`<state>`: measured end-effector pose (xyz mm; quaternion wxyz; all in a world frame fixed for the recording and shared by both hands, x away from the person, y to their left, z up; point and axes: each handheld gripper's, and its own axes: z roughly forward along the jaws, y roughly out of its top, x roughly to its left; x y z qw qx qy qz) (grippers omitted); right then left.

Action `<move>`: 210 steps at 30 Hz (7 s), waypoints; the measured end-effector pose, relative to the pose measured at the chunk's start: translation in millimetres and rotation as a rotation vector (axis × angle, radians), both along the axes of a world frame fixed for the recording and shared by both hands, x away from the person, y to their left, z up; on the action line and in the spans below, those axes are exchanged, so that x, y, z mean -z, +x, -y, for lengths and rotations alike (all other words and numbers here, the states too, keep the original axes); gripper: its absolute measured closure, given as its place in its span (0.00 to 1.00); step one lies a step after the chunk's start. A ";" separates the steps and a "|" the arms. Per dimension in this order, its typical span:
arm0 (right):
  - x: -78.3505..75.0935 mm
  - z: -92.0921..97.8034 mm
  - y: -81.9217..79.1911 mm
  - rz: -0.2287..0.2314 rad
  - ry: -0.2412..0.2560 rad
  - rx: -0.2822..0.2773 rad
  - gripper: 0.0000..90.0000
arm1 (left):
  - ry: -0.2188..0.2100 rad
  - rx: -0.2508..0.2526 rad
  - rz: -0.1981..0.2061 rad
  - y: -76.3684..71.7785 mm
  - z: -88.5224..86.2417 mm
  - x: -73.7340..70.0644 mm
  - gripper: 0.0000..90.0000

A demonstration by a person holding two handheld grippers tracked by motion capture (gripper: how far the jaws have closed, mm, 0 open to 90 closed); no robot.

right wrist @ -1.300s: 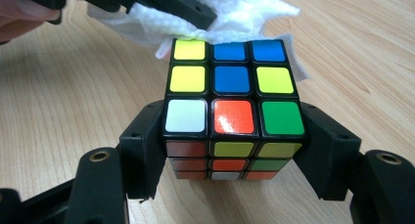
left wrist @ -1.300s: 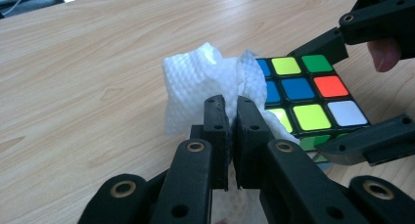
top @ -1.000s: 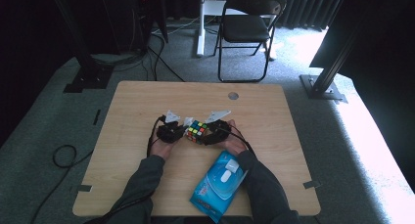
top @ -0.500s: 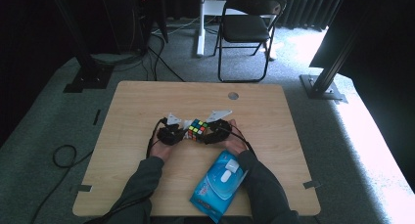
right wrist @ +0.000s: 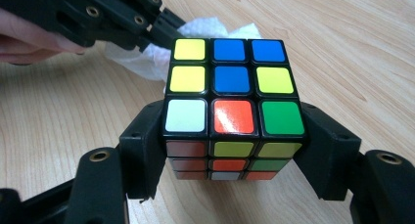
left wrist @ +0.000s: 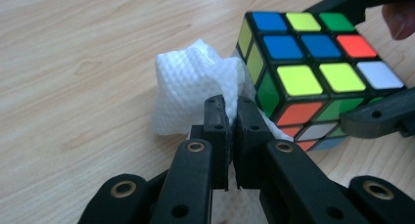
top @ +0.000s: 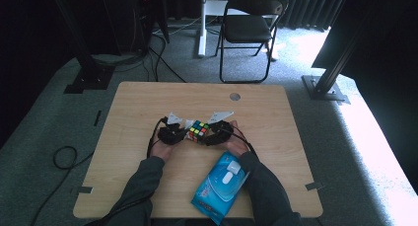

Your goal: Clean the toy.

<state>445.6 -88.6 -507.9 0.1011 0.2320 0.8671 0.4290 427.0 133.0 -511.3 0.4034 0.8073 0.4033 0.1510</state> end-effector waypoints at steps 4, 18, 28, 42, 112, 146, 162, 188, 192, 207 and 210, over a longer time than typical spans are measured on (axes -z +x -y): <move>0.2 -0.5 -0.3 0.000 -0.004 -0.007 0.38 | -0.018 0.000 0.012 0.9 -0.9 -6.0 0.95; 0.7 -1.7 -0.9 -0.006 -0.007 -0.030 0.38 | -0.030 0.001 0.028 6.5 3.0 -13.9 0.95; -0.1 0.4 -0.9 -0.002 0.007 -0.023 0.38 | -0.017 0.001 0.004 5.3 2.1 -2.9 0.95; -0.8 3.4 1.0 0.000 0.020 0.013 0.38 | -0.011 0.010 -0.015 -4.4 -2.6 10.1 0.95; -0.4 6.0 5.1 0.002 0.013 0.101 0.38 | 0.047 0.168 0.045 -34.4 41.0 7.4 0.95; -0.6 7.6 4.9 -0.007 0.031 0.102 0.38 | 0.084 0.142 0.062 -29.7 35.3 8.1 0.95; 0.4 6.7 4.4 -0.014 0.023 0.090 0.38 | 0.047 0.062 0.071 -22.2 18.5 0.8 0.95; -1.9 8.5 4.4 -0.006 0.046 0.100 0.38 | 0.107 0.088 0.049 -24.0 26.5 14.3 0.95; -1.0 8.3 4.8 -0.007 0.038 0.104 0.38 | 0.103 0.056 0.045 -21.4 19.9 14.5 0.95; 4.3 11.1 10.2 -0.003 -0.018 0.189 0.38 | 0.095 -0.032 0.050 -20.9 -8.3 15.2 0.94; 4.4 11.6 10.5 -0.001 -0.021 0.197 0.38 | 0.095 -0.052 0.047 -20.6 -15.8 15.2 0.93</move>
